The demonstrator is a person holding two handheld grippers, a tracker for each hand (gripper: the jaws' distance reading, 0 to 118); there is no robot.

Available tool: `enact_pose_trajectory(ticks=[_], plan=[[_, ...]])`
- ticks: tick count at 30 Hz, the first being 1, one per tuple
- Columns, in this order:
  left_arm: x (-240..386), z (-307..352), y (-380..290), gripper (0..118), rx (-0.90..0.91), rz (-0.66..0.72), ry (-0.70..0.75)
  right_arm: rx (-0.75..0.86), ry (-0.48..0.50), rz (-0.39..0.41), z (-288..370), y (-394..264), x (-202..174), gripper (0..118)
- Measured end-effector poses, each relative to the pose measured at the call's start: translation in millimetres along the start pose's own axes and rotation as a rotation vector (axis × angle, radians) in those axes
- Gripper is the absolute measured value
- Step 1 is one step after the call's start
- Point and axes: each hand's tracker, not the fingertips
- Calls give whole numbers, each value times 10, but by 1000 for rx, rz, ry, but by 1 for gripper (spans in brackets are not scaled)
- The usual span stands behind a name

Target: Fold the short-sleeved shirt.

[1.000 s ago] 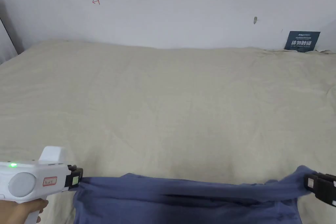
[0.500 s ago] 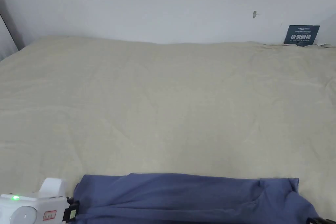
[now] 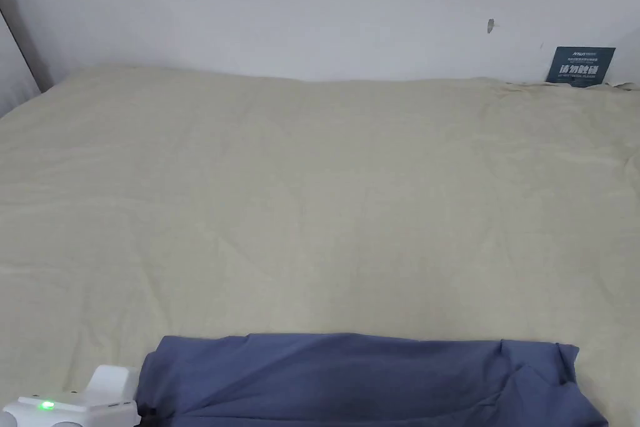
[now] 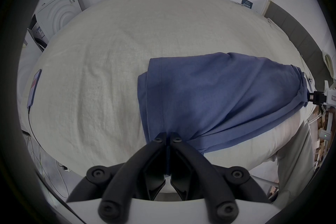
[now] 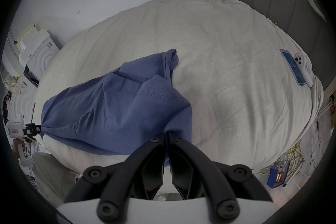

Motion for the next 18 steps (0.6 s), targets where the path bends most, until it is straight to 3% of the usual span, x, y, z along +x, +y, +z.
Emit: enact_pose_trajectory(ticks=[2, 3, 5, 7, 9, 10, 18], plan=[[16, 32, 26, 5, 4, 0, -1, 17, 13, 10, 122, 14, -111, 6], [32, 61, 40, 13, 11, 9, -3, 34, 13, 17, 160, 24, -141, 8], [48, 103, 84, 45, 17, 35, 15, 61, 12, 41, 275, 73, -238, 26], [40, 125, 132, 81, 28, 56, 24, 102, 18, 51, 374, 122, -310, 61], [45, 185, 189, 107, 49, 69, 21, 156, 26, 62, 490, 215, -378, 76], [63, 243, 231, 113, 73, 79, 24, 189, 20, 77, 559, 266, -431, 79], [279, 727, 637, 113, 279, 49, 65, 440, 5, 147, 991, 688, -770, 83]])
